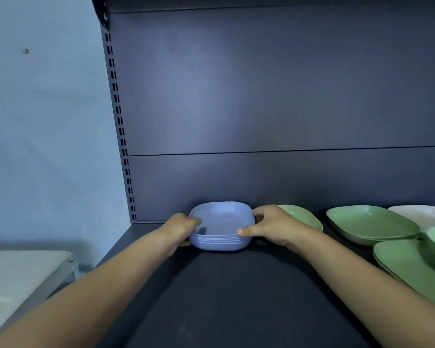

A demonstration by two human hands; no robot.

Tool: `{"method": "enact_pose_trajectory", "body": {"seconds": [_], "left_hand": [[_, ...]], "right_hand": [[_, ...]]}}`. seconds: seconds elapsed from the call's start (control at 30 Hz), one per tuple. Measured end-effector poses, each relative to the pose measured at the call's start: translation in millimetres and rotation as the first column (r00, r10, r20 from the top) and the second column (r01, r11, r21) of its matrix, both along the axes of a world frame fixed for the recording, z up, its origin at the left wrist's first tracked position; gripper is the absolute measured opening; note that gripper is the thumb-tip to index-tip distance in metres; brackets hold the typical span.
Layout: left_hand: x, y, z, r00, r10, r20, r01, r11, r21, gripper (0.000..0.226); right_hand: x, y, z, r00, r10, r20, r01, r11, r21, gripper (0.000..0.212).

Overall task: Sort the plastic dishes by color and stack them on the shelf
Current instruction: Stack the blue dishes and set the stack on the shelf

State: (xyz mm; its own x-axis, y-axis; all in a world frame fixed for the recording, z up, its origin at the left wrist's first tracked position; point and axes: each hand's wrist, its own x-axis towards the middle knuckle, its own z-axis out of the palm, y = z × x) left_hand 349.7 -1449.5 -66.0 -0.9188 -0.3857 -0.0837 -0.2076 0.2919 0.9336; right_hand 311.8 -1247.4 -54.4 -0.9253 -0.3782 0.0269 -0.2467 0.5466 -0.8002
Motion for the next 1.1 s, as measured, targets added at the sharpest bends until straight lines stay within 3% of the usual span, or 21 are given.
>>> {"method": "enact_pose_trajectory", "body": {"seconds": [0.13, 0.2, 0.3, 0.37, 0.6, 0.73, 0.93, 1.0, 1.1], "left_hand": [[0, -17, -5, 0.988, -0.156, -0.002, 0.156, 0.988, -0.006, 0.023], [3, -25, -8, 0.973, -0.229, -0.033, 0.229, 0.973, 0.012, 0.033], [8, -32, -9, 0.944, -0.324, -0.061, 0.324, 0.946, -0.001, 0.031], [11, -35, -10, 0.925, -0.372, -0.078, 0.373, 0.928, -0.014, 0.030], [12, -34, -13, 0.910, -0.394, -0.126, 0.376, 0.915, -0.145, 0.027], [12, -34, -12, 0.904, -0.415, -0.100, 0.390, 0.898, -0.202, 0.031], [11, -36, -1, 0.914, -0.407, -0.001, 0.393, 0.884, -0.252, 0.040], [11, -36, 5, 0.947, -0.317, 0.052, 0.309, 0.855, -0.416, 0.046], [19, -29, 19, 0.978, -0.182, 0.097, 0.189, 0.604, -0.774, 0.046]], "right_hand": [[-9, -2, -11, 0.994, -0.031, -0.108, 0.033, 0.999, 0.016, 0.079], [-10, -2, -13, 0.992, -0.033, -0.121, 0.037, 0.999, 0.033, 0.075], [-12, -2, -12, 0.992, -0.013, -0.123, 0.024, 0.996, 0.090, 0.060], [-12, -3, -10, 0.995, -0.017, -0.100, 0.028, 0.993, 0.113, 0.065], [-12, -4, -3, 0.999, -0.001, -0.048, 0.008, 0.990, 0.141, 0.083], [-9, -7, -2, 0.999, 0.006, -0.049, 0.003, 0.985, 0.174, 0.067], [-5, -6, 6, 0.999, 0.004, -0.040, 0.004, 0.982, 0.188, 0.061], [1, -5, 12, 0.995, 0.017, -0.098, 0.005, 0.975, 0.220, 0.055], [15, 2, 26, 0.970, 0.076, -0.230, 0.031, 0.904, 0.427, 0.047]]}}
